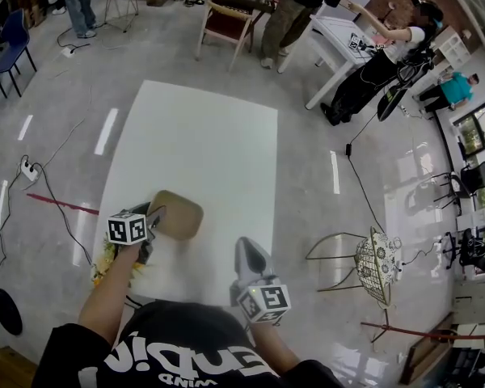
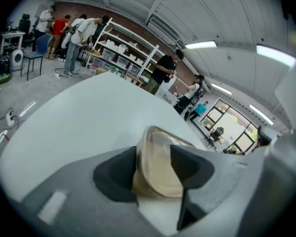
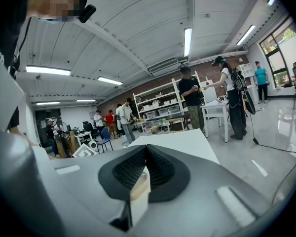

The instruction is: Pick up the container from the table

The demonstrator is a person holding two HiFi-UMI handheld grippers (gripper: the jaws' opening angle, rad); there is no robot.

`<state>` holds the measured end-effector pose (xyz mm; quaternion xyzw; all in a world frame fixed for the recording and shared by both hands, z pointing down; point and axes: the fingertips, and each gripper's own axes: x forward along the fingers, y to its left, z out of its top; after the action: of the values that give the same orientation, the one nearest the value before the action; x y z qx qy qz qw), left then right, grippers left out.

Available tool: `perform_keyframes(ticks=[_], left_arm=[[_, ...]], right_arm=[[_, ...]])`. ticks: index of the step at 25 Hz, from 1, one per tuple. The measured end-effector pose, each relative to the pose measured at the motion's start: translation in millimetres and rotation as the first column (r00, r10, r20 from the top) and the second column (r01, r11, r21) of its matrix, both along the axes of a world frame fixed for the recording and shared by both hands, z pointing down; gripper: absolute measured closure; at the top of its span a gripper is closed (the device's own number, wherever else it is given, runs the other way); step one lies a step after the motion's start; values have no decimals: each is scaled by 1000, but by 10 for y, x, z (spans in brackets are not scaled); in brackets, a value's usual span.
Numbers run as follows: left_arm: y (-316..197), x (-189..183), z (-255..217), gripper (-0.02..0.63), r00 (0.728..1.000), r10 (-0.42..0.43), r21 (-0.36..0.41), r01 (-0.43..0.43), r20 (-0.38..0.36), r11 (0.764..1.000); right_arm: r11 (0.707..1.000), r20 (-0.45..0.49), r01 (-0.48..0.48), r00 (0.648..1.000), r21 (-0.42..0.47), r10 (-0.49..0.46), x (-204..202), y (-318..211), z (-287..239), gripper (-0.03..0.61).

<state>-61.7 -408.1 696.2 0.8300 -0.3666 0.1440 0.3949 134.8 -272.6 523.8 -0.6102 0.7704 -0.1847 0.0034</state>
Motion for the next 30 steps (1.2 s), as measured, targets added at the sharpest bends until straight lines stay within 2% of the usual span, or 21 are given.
perform_keyframes(ticks=[10,17,23,30], left_arm=[[-33,-9,-174,439,1000,-18,33,19,-13,999],[-77,-34,-394,448,997,-75,77,74,6,994],[-104,63,-766,449,997,-79,178,80,-10,981],[0,107,-1338,448,993,-108,321,116,-41,940]], right_arm=[[1000,-1,1,1000,8,-1,0,23,-45,578],[1000,2,-5,1000,16,5,26,138,-82,578],[1000,-3,-8,1000,27,8,83,234,-128,578],[999,-4,-5,1000,32,5,147,407,-142,578]])
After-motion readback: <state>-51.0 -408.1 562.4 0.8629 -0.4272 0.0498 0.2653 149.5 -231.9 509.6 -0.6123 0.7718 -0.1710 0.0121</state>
